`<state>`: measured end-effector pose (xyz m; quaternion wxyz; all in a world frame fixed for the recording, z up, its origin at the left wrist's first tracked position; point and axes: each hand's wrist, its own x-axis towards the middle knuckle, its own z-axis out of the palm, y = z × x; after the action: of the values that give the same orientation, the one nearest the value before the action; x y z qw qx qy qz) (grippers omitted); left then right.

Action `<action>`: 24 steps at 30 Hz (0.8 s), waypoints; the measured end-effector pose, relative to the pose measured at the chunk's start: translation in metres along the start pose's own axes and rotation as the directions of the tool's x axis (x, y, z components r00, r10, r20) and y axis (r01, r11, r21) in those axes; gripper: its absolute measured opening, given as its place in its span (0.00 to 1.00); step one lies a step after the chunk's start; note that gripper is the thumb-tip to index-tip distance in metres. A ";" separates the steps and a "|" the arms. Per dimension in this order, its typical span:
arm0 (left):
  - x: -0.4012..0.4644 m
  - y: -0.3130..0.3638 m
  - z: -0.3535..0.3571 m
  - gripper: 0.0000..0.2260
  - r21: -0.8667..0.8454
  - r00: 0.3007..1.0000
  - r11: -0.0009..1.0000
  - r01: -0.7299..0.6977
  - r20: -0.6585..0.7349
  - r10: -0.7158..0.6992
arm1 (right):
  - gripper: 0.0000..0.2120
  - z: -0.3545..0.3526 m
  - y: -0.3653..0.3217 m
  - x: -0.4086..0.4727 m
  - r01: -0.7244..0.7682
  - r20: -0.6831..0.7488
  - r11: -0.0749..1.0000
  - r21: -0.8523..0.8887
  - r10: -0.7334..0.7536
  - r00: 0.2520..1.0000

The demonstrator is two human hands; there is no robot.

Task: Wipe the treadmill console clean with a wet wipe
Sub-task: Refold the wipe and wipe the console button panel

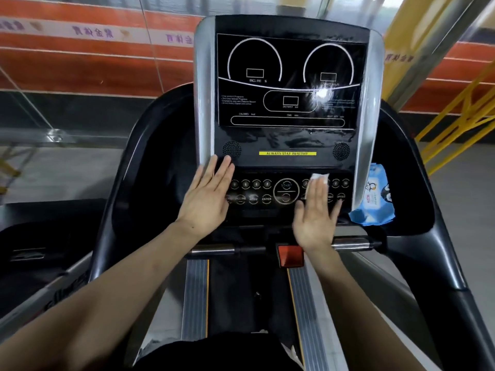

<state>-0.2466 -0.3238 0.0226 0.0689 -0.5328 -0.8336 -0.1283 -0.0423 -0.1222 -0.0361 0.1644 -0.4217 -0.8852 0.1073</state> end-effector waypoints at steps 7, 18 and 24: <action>-0.008 -0.001 0.006 0.39 -0.074 0.997 0.997 0.003 0.071 0.002 | 0.33 0.017 -0.098 -0.015 0.268 0.098 0.962 0.046 -0.272 0.957; -0.005 0.002 0.006 0.41 -0.086 0.991 0.996 -0.007 0.130 0.018 | 0.33 0.008 -0.045 -0.011 -0.023 0.059 0.995 0.100 0.017 0.998; -0.003 0.004 0.004 0.42 -0.104 0.990 0.995 0.000 0.143 0.015 | 0.32 0.023 -0.094 -0.038 0.350 0.146 0.936 0.026 -0.350 0.925</action>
<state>-0.2417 -0.3232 0.0184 -0.0185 -0.5467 -0.8265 -0.1327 -0.0953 -0.2110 -0.0340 0.1142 -0.2477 -0.9561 0.1069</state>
